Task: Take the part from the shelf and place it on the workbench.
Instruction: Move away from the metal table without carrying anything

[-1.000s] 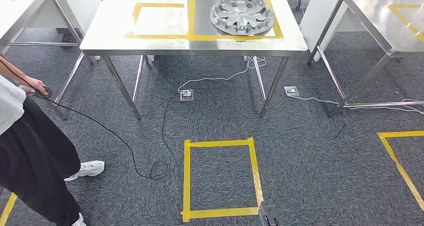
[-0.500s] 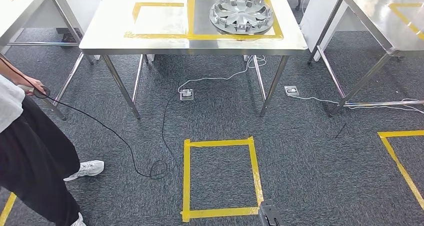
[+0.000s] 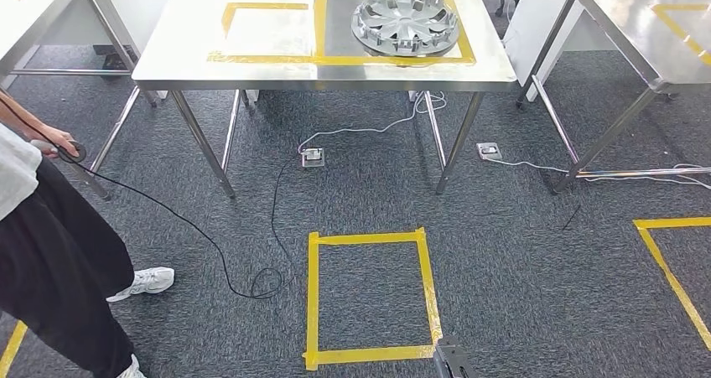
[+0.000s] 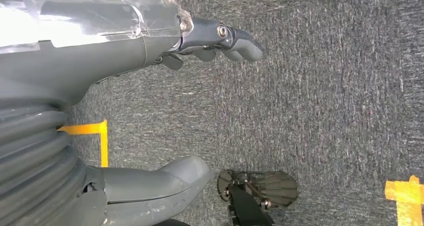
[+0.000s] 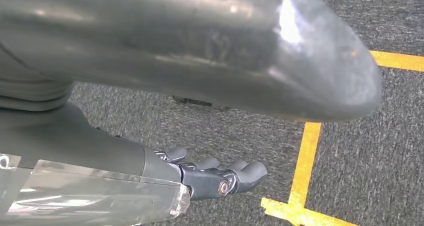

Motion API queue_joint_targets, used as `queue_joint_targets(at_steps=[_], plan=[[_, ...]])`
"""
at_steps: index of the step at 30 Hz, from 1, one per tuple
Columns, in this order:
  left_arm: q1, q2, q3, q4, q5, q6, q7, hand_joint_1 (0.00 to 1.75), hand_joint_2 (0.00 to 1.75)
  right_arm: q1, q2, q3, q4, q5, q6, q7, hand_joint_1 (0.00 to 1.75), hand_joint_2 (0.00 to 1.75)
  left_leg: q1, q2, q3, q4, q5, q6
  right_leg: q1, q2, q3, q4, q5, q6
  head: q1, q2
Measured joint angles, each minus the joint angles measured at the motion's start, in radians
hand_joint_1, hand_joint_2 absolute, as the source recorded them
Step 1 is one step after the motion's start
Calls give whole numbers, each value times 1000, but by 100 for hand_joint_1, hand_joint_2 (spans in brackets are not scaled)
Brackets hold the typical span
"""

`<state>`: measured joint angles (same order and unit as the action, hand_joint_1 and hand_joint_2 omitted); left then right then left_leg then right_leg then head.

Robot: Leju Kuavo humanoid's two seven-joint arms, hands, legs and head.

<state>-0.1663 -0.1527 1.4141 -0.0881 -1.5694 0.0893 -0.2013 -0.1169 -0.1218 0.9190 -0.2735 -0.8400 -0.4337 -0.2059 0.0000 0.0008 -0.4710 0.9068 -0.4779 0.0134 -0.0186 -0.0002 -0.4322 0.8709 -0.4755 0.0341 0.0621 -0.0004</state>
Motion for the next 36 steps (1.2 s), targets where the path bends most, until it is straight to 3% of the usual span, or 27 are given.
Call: queue_joint_targets(at_steps=[19, 36], plan=[[0, -3, -2, 0, 0, 0, 0, 0, 175, -7, -3, 0, 0, 13, 11, 25, 0, 0, 1, 0, 10, -25, 9, 0, 0, 0, 11, -27, 10, 0, -1, 0], [0, -3, -2, 0, 0, 0, -1, 0, 175, -8, -3, 0, 0, 20, 11, 27, 0, 0, 2, 0, 133, -222, 81, 1, 1, 0, 142, -238, 89, 1, -2, 0]])
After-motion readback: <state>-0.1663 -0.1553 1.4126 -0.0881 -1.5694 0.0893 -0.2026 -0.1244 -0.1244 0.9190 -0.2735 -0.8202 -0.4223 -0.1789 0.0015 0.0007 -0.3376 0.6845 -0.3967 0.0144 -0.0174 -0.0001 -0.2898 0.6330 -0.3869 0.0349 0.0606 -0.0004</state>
